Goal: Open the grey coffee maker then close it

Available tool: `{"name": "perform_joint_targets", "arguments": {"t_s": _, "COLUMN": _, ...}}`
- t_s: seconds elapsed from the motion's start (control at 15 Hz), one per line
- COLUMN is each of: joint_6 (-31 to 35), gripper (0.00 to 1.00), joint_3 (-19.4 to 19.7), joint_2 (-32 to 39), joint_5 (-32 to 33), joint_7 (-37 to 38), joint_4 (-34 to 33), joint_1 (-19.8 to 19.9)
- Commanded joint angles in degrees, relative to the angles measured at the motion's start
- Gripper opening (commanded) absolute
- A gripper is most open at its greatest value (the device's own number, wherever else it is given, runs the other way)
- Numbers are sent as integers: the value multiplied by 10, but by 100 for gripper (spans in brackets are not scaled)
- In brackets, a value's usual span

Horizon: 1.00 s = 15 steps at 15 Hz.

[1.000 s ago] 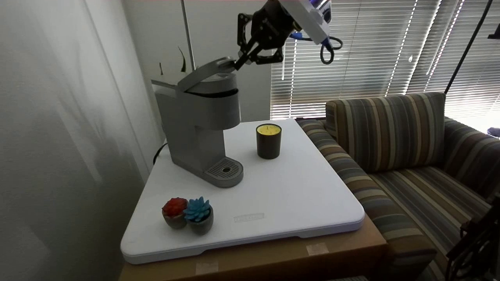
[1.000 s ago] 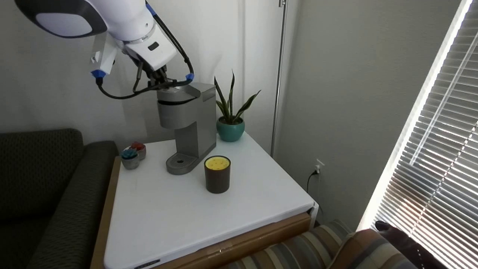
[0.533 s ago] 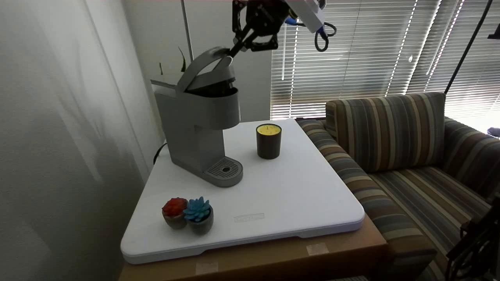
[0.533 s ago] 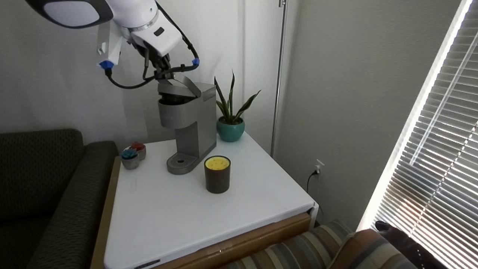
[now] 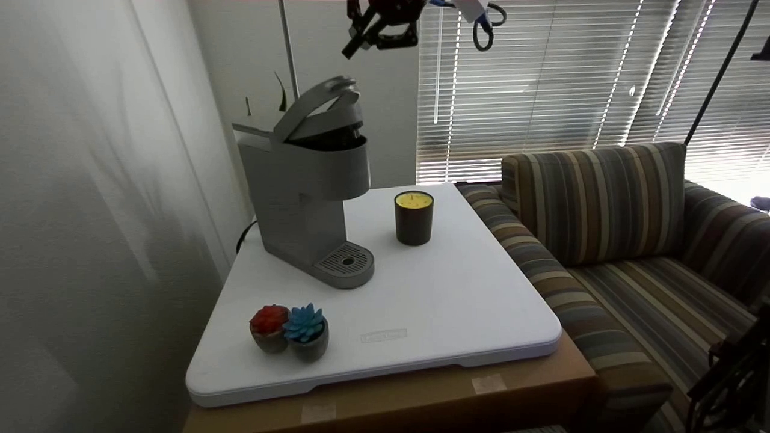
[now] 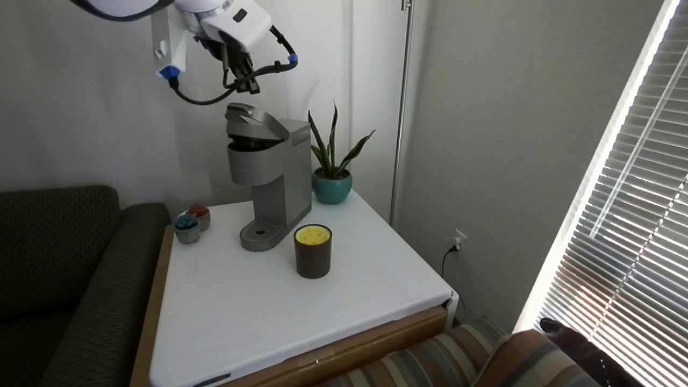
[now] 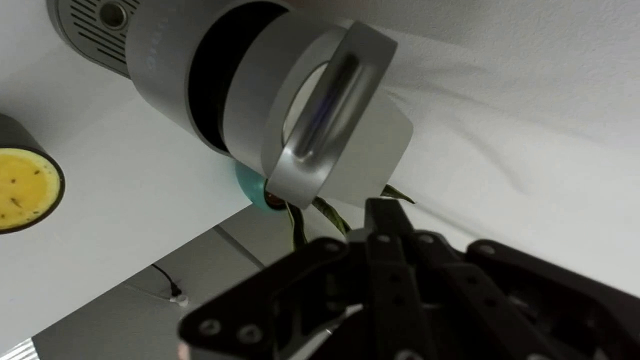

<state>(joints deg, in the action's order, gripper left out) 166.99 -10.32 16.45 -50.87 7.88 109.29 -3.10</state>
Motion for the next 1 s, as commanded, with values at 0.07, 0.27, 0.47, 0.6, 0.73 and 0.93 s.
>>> {"name": "perform_joint_targets", "arguments": {"t_s": 0.07, "joint_6": -11, "gripper": 0, "joint_3": 10, "joint_2": 32, "joint_5": 40, "joint_7": 26, "joint_4": -46, "joint_1": -7}}
{"name": "perform_joint_targets", "arguments": {"t_s": 0.27, "joint_6": 3, "gripper": 0, "joint_3": 46, "joint_2": 29, "joint_5": 111, "joint_7": 85, "joint_4": -26, "joint_1": -31}}
{"name": "perform_joint_targets", "arguments": {"t_s": 0.47, "joint_6": 5, "gripper": 0, "joint_3": 142, "joint_2": 13, "joint_5": 252, "joint_7": 228, "joint_4": 13, "joint_1": -92}}
{"name": "perform_joint_targets", "arguments": {"t_s": 0.6, "joint_6": -15, "gripper": 0, "joint_3": 196, "joint_2": 12, "joint_5": 325, "joint_7": 308, "joint_4": 19, "joint_1": -128}}
{"name": "perform_joint_targets", "arguments": {"t_s": 0.73, "joint_6": -43, "gripper": 0, "joint_3": 217, "joint_2": 12, "joint_5": 360, "joint_7": 351, "joint_4": 19, "joint_1": -146}}
{"name": "perform_joint_targets", "arguments": {"t_s": 0.93, "joint_6": -80, "gripper": 0, "joint_3": 163, "joint_2": 4, "joint_5": 355, "joint_7": 351, "joint_4": 17, "joint_1": -111}}
